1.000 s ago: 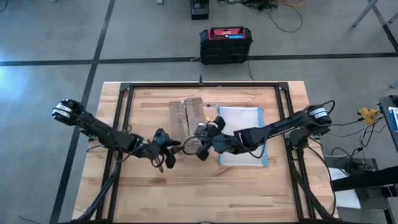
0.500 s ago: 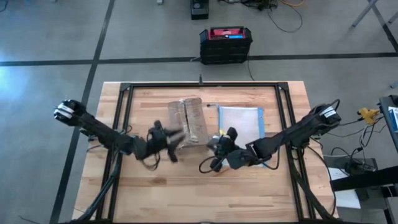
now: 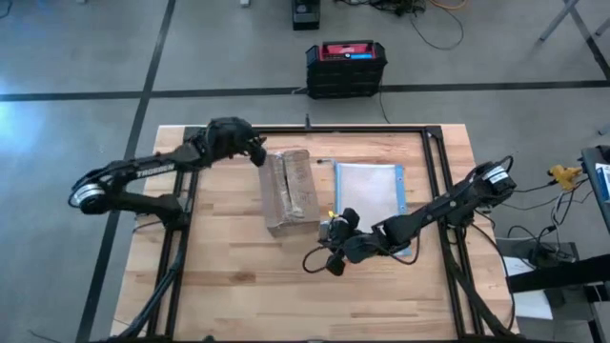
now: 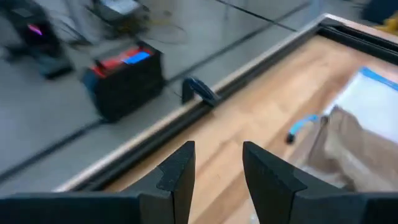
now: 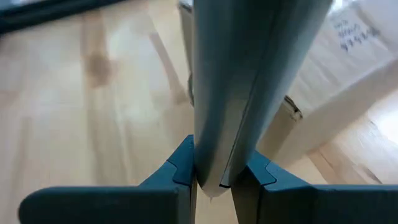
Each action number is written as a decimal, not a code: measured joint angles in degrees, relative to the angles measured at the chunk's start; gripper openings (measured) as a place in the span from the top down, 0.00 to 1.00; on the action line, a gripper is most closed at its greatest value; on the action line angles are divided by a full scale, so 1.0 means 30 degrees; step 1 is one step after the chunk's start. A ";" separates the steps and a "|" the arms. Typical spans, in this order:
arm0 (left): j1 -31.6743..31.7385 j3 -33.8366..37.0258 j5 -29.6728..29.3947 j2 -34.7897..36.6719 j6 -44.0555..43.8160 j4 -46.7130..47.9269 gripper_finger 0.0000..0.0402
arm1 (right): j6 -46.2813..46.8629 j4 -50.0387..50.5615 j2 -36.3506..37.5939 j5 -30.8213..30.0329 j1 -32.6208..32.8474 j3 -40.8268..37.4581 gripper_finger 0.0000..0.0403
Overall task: Unpack boxes
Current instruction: Open the cardboard box using the silver cutter
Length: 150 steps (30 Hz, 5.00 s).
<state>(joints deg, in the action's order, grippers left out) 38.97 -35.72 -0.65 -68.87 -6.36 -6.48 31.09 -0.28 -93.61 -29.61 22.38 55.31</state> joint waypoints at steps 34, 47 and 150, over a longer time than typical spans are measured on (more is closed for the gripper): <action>-0.7376 0.2649 -0.1524 1.0932 -0.2557 0.9479 0.70 | -0.7677 0.5129 0.3633 -0.0197 -0.3553 0.0146 0.90; -0.7938 0.2911 -0.3379 0.4305 -0.0910 0.1070 0.70 | -0.8783 -0.5076 0.1972 0.0037 -0.4699 0.0073 0.90; -0.7932 0.2974 -0.9036 0.3114 -0.5533 0.6417 0.70 | -0.2706 -0.8306 -0.3226 -0.0898 -0.5104 0.3005 0.90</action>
<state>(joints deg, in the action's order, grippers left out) 15.18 -26.79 -27.76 -59.53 -22.96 12.77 22.97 -25.20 -103.29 -32.30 7.07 64.32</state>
